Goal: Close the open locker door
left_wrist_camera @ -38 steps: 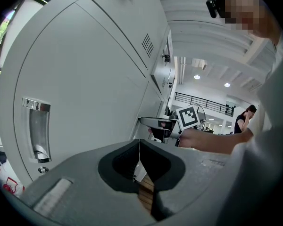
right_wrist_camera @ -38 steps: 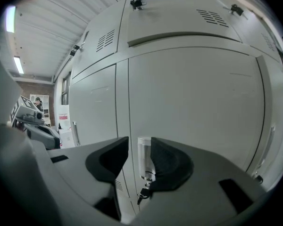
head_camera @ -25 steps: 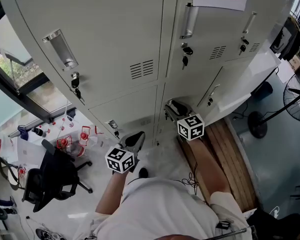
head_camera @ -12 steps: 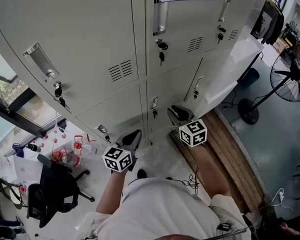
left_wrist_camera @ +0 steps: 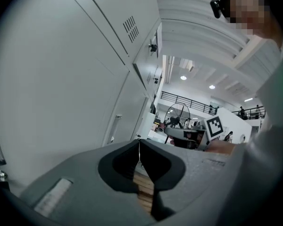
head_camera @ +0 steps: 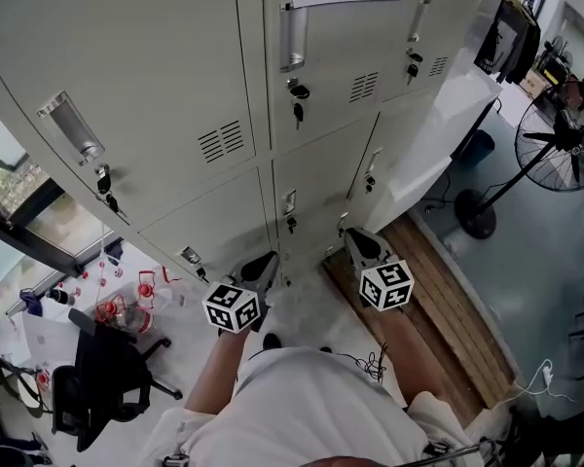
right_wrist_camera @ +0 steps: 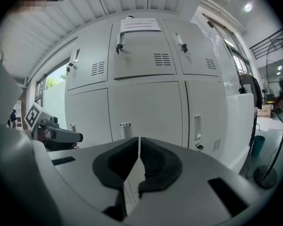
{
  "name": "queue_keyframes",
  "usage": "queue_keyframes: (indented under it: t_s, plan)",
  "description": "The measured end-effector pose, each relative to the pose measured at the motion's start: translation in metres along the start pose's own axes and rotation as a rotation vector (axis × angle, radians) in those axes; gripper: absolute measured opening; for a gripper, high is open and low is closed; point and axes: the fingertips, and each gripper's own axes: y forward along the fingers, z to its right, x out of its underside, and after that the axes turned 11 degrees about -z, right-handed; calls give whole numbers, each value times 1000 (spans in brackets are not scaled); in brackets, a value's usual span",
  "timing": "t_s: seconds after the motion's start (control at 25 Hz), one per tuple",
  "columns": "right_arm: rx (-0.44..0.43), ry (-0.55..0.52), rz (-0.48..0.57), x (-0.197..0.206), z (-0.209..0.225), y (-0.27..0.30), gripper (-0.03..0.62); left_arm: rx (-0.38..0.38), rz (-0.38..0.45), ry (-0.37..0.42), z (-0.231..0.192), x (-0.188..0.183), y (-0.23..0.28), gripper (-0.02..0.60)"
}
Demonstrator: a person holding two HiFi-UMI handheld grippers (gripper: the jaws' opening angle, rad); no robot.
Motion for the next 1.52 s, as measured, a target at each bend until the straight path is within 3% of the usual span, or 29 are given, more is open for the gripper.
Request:
queue_keyframes:
  t_s: [0.64, 1.52]
  plan:
    - [46, -14, 72, -7, -1, -55, 5, 6, 44, 22, 18, -17, -7, 15]
    - [27, 26, 63, 0, 6, -58, 5, 2, 39, 20, 26, -14, -6, 15]
